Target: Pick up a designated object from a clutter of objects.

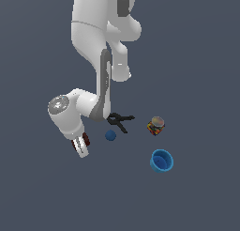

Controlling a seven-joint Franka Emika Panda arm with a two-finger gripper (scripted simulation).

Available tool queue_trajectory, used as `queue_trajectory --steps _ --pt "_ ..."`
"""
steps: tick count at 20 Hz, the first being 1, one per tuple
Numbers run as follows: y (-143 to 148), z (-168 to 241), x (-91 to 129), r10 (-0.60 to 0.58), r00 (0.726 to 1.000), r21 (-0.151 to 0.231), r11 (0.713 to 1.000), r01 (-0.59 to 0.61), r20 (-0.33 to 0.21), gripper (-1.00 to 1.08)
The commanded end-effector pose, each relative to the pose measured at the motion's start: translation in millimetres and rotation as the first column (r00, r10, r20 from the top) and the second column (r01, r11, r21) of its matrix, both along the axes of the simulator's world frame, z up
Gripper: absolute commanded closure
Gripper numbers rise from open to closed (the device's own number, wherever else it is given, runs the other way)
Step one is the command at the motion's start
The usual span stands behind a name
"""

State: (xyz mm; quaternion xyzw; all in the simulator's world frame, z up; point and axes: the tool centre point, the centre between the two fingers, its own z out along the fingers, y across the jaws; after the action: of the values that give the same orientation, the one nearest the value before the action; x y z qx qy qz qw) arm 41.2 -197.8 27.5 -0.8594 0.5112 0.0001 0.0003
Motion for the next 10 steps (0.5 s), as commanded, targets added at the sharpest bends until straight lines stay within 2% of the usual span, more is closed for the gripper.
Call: queue_trajectory --steps 1,10 --pt "-0.6 -0.7 -0.2 -0.001 1.0 0.0 1.0 0.001 0.0 1.08" --pt "1.4 2.6 0.6 0.0 1.0 0.0 1.0 0.0 0.0 1.08"
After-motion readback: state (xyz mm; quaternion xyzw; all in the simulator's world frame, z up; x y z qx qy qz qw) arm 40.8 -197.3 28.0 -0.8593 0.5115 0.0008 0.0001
